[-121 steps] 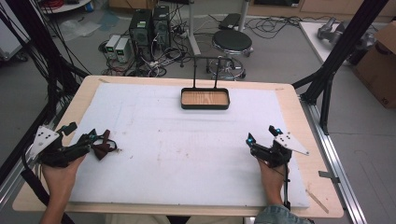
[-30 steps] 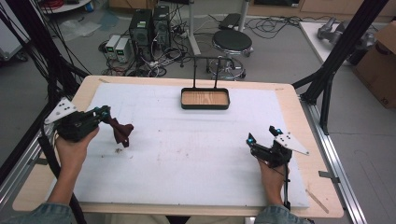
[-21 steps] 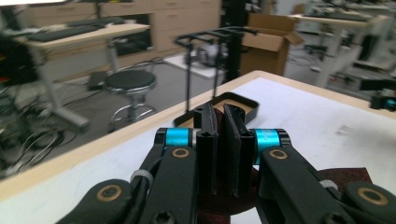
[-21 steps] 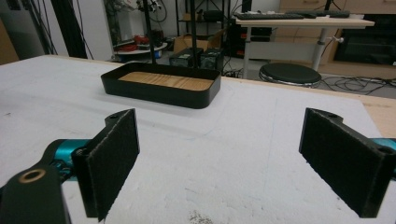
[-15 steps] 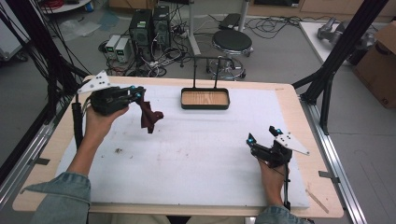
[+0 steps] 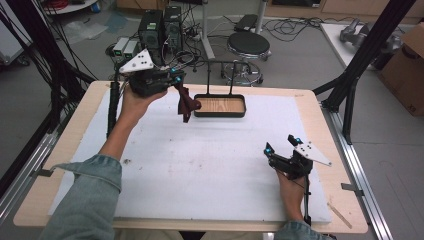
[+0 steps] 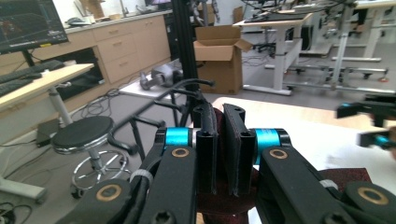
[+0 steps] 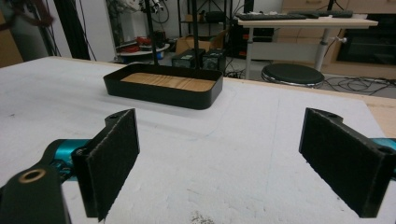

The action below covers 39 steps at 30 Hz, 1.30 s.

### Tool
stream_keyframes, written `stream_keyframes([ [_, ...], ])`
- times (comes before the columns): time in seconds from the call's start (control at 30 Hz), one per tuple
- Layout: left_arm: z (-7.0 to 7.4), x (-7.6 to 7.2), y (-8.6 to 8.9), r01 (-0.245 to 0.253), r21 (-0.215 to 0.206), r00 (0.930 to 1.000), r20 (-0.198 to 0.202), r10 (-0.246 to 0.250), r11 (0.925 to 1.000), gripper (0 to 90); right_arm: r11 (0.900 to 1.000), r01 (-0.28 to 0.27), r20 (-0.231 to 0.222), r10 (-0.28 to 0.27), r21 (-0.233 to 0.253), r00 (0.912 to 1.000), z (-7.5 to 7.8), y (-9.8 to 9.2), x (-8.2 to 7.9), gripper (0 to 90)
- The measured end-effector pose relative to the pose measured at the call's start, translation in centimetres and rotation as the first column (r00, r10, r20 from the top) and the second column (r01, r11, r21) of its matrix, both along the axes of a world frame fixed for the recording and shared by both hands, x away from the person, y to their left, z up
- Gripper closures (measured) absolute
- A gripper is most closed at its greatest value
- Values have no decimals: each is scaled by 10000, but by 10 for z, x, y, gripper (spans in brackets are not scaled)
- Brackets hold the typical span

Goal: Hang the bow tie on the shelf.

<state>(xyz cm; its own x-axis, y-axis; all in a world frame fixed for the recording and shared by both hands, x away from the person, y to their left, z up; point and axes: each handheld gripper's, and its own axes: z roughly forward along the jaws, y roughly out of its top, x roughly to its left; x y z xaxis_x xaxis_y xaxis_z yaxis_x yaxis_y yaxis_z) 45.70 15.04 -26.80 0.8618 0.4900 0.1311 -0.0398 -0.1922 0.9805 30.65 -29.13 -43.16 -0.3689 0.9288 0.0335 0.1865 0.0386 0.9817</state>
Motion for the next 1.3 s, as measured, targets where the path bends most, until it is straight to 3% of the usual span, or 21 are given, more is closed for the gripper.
stream_keyframes([
  [0.2,0,24,-18,-380,-124,9992,-127,379,9992,835,10000,-22,-40,22,42,10000,0,0,0,113],
  [0.47,-3,42,-33,-570,-163,9983,-132,568,9982,835,10000,-29,5,29,75,10000,0,-2,0,113],
  [1.3,0,65,-44,-759,-174,9971,78,760,9970,835,9996,43,-124,-40,265,9999,-1,-4,-1,113],
])
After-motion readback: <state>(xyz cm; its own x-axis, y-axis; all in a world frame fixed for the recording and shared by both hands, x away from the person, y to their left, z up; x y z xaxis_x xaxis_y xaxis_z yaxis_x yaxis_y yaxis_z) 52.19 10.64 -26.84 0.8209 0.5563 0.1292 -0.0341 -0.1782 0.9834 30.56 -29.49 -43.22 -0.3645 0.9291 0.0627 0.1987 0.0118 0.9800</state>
